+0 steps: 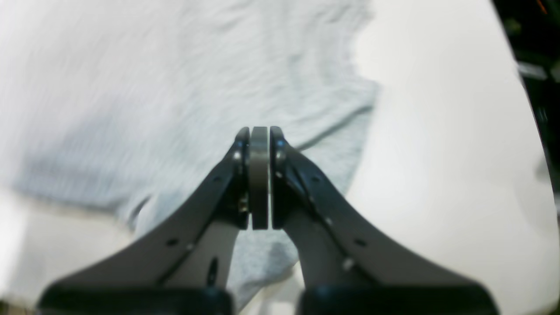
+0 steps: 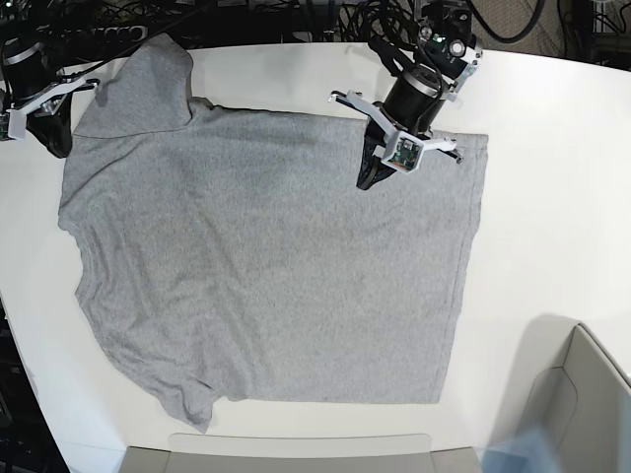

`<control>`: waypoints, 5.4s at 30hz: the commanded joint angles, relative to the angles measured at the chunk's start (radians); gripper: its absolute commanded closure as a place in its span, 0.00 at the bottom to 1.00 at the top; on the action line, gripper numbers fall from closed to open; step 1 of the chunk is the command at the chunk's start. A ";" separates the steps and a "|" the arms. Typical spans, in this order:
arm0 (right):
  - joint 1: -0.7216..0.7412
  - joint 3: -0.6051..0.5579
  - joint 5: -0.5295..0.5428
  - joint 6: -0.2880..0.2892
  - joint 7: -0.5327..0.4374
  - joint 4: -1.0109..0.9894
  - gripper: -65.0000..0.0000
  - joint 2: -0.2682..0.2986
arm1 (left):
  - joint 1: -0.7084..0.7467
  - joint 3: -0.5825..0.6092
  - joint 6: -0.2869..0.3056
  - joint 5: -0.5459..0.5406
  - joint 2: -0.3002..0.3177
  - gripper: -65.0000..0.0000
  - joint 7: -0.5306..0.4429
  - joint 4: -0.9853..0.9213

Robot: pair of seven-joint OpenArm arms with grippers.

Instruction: Fold the T-shirt properly

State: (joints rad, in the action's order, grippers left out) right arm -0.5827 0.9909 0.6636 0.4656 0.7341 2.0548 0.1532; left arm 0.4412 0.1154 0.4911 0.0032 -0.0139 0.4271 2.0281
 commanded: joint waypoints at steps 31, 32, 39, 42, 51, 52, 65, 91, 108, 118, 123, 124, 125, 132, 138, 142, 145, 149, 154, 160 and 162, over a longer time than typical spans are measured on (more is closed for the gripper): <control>0.125 -0.295 -0.301 -0.488 -0.115 0.017 0.85 0.110 | -0.009 0.076 0.002 -0.006 0.002 1.00 0.049 0.024; 0.120 -0.277 -0.258 -0.488 -0.098 0.017 0.81 0.112 | -0.009 0.076 0.002 -0.006 0.002 1.00 0.049 0.024; 0.056 -0.137 -0.086 -0.486 -0.067 0.017 0.73 0.108 | -0.011 0.076 0.002 -0.006 0.027 1.00 0.051 0.024; 0.013 -0.135 -0.074 -0.486 -0.063 0.016 0.73 0.087 | -0.006 0.076 0.002 -0.006 0.039 1.00 0.052 0.024; -0.087 -0.105 0.121 -0.486 -0.046 0.013 0.73 -0.042 | 0.025 0.074 0.002 -0.006 0.124 1.00 0.051 0.024; -0.087 -0.102 0.127 -0.479 -0.020 0.013 0.73 -0.057 | 0.031 0.073 0.002 -0.006 0.130 1.00 0.051 0.024; -0.078 -0.005 0.132 -0.368 0.078 -0.168 0.74 -0.157 | 0.046 0.073 0.002 -0.006 0.196 1.00 0.051 0.024; 0.022 -0.089 0.221 -0.367 0.080 -0.398 0.74 -0.102 | 0.035 0.065 0.004 -0.007 0.196 1.00 0.062 0.024; 0.046 -0.198 0.097 -0.367 0.078 -0.391 0.74 -0.128 | -0.029 -0.308 0.002 -0.357 0.188 0.94 0.210 0.021; 0.019 -0.221 0.100 -0.367 0.080 -0.360 0.74 -0.086 | -0.265 -0.676 -0.144 -0.693 0.203 0.80 0.594 -0.119; 0.019 -0.221 0.100 -0.367 0.084 -0.333 0.74 -0.082 | -0.265 -0.636 -0.177 -0.701 0.216 0.77 0.600 -0.246; 0.019 -0.221 0.100 -0.367 0.084 -0.333 0.74 -0.080 | -0.265 -0.616 -0.177 -0.699 0.219 0.77 0.600 -0.271; 0.019 -0.221 0.100 -0.367 0.084 -0.333 0.74 -0.079 | -0.267 -0.598 -0.177 -0.696 0.220 0.77 0.600 -0.294; 0.011 -0.221 0.100 -0.367 0.086 -0.334 0.74 -0.079 | -0.276 -0.570 -0.176 -0.691 0.220 0.77 0.586 -0.444; 0.005 -0.221 0.101 -0.365 0.086 -0.333 0.74 -0.076 | -0.270 -0.572 -0.174 -0.694 0.246 0.77 0.511 -0.498; 0.005 -0.221 0.101 -0.365 0.086 -0.333 0.74 -0.076 | -0.270 -0.530 -0.144 -0.699 0.260 0.77 0.513 -0.531; 0.005 -0.221 0.101 -0.365 0.086 -0.333 0.74 -0.076 | -0.267 -0.486 -0.058 -0.699 0.257 0.77 0.513 -0.537; 0.005 -0.221 0.101 -0.356 0.086 -0.333 0.74 -0.076 | -0.252 -0.478 -0.036 -0.698 0.253 0.77 0.513 -0.557; 0.003 -0.221 0.101 -0.282 0.086 -0.333 0.74 -0.076 | -0.249 -0.477 -0.032 -0.699 0.253 0.80 0.513 -0.564; 0.007 -0.221 0.098 -0.276 0.086 -0.334 0.88 -0.076 | -0.244 -0.477 -0.030 -0.696 0.254 0.88 0.513 -0.564; 0.007 -0.221 0.095 -0.276 0.086 -0.334 0.97 -0.076 | -0.244 -0.477 -0.030 -0.694 0.254 0.98 0.513 -0.562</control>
State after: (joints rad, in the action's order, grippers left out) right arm -0.5686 0.7670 0.7540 0.1768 0.8276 1.7084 0.0685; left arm 0.1917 -0.3607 0.4686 -0.7162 0.2325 0.9108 1.4616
